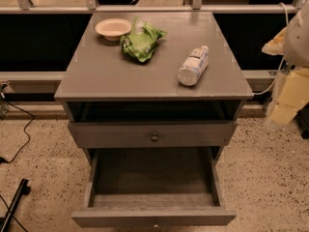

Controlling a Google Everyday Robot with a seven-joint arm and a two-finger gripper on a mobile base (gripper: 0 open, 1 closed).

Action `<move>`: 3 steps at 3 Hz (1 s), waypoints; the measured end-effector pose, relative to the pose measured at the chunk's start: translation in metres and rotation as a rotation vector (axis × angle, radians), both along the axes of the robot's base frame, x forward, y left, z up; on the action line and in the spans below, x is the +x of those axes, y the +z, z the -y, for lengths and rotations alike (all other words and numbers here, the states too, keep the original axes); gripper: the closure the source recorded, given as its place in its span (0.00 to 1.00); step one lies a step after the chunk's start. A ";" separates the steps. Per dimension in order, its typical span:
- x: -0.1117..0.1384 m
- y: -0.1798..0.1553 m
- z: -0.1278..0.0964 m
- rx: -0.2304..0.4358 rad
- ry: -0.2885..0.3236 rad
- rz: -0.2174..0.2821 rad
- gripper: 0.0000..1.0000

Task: Close middle drawer

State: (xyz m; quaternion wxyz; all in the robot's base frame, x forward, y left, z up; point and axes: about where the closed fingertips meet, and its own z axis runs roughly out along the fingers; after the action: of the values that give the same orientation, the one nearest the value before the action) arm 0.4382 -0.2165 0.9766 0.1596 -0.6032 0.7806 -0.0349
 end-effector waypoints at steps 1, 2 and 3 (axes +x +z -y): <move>0.000 0.000 0.000 0.000 0.000 0.000 0.00; 0.007 -0.008 -0.006 0.012 0.015 -0.010 0.00; 0.009 -0.029 -0.043 0.077 0.021 -0.025 0.00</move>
Offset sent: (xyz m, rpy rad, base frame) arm 0.0155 0.0127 -0.0233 0.0265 0.0451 0.0340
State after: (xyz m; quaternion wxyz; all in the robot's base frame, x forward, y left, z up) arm 0.4471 -0.1736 0.9478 0.1736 -0.6050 0.7770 0.0044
